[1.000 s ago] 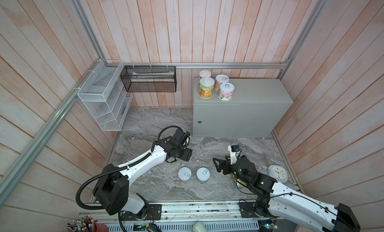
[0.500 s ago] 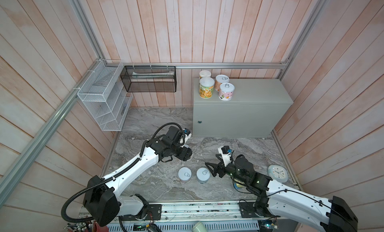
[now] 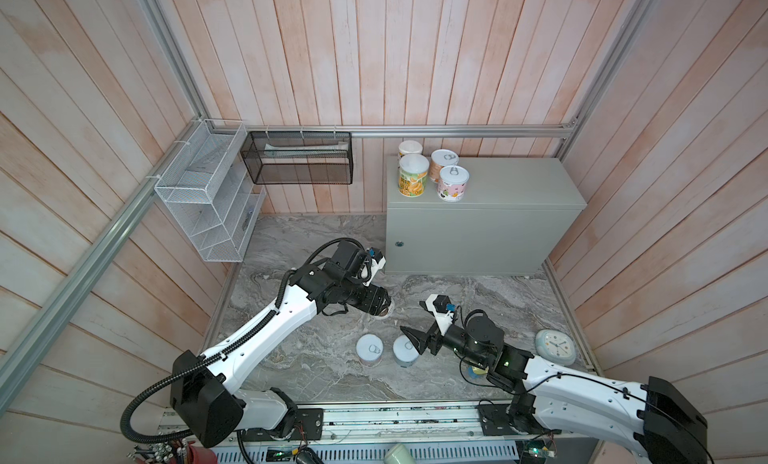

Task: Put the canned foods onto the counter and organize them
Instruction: 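Bring right gripper around the teal can held by the left gripper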

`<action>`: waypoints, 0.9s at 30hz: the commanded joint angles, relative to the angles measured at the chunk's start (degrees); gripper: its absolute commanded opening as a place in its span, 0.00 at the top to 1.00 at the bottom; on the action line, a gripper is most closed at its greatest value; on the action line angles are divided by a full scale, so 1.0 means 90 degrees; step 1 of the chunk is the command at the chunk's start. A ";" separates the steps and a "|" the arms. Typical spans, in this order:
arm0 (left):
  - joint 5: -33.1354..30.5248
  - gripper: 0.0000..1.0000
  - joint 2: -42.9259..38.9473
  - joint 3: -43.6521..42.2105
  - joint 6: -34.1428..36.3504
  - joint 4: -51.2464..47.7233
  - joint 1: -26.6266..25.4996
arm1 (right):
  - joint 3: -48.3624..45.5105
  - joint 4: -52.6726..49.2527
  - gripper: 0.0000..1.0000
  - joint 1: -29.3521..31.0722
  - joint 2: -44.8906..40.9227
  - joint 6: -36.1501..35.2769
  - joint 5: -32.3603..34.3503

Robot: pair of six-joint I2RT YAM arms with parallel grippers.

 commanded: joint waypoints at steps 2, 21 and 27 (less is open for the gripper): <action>0.0310 0.54 -0.0094 0.0196 -0.0149 0.0146 -0.0016 | 0.0193 0.0448 0.08 0.0054 0.0173 -0.0202 0.0196; 0.0652 0.54 0.0186 0.0207 -0.0728 0.0271 -0.0459 | 0.0545 0.1091 0.08 0.0181 0.0973 -0.0441 0.0016; 0.0798 0.54 0.0227 0.0187 -0.0814 0.0408 -0.0482 | 0.0537 0.1265 0.08 0.0185 0.1098 -0.0395 -0.0022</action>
